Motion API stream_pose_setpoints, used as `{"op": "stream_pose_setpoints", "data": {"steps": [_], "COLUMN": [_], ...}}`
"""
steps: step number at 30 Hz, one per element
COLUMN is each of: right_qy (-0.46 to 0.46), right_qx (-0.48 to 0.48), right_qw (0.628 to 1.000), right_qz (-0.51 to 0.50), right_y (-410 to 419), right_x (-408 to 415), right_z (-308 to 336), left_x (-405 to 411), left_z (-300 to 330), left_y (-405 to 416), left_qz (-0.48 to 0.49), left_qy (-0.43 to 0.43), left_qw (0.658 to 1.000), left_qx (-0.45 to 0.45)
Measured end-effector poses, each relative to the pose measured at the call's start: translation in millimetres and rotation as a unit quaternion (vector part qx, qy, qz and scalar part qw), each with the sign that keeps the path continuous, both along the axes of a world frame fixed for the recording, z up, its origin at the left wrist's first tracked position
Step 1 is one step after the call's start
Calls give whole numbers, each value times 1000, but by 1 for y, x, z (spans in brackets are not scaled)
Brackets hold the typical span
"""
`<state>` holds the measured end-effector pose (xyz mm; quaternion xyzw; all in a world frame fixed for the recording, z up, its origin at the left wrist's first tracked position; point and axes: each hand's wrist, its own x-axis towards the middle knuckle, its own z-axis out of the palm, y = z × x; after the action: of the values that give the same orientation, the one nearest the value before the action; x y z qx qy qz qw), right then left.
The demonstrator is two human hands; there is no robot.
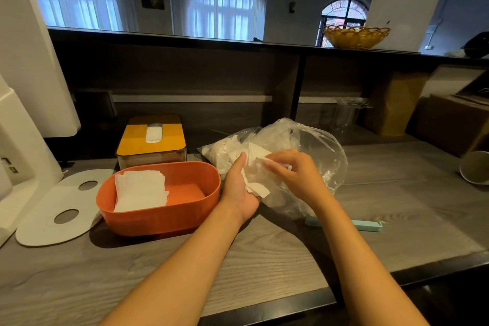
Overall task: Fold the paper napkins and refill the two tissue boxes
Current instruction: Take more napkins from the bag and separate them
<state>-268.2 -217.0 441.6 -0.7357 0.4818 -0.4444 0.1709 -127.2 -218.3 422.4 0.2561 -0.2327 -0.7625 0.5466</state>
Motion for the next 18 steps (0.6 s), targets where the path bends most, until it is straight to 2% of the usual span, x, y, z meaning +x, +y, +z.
{"op": "stream_pose_setpoints", "data": {"steps": [3,6,10,12,14,16,18], "right_qy": [-146,-313,-460,-471,-420,-354,-334], "right_qx": [-21,-29,27,47,83,138,201], "right_qw": [988,946,885,880,903,923,916], "right_qz": [-33,-74,-70,-46,-34,-57,-91], "right_y": [1,1,0,2,3,2,-1], "right_x": [-1,-10,-16,-17,-14,-8,-3], "right_z": [4,10,10,13,13,11,10], "left_x": [0,-1,-1,0,1,1,1], "left_z": [0,0,1,-1,-4,-8,-8], "left_y": [-2,-1,1,0,-4,-7,-6], "left_qz": [1,-3,-3,1,-2,-30,-51], "left_qy": [10,26,41,59,62,62,57], "left_qw": [1000,1000,999,998,998,997,997], "left_qx": [-4,-10,-7,9,24,27,20]}}
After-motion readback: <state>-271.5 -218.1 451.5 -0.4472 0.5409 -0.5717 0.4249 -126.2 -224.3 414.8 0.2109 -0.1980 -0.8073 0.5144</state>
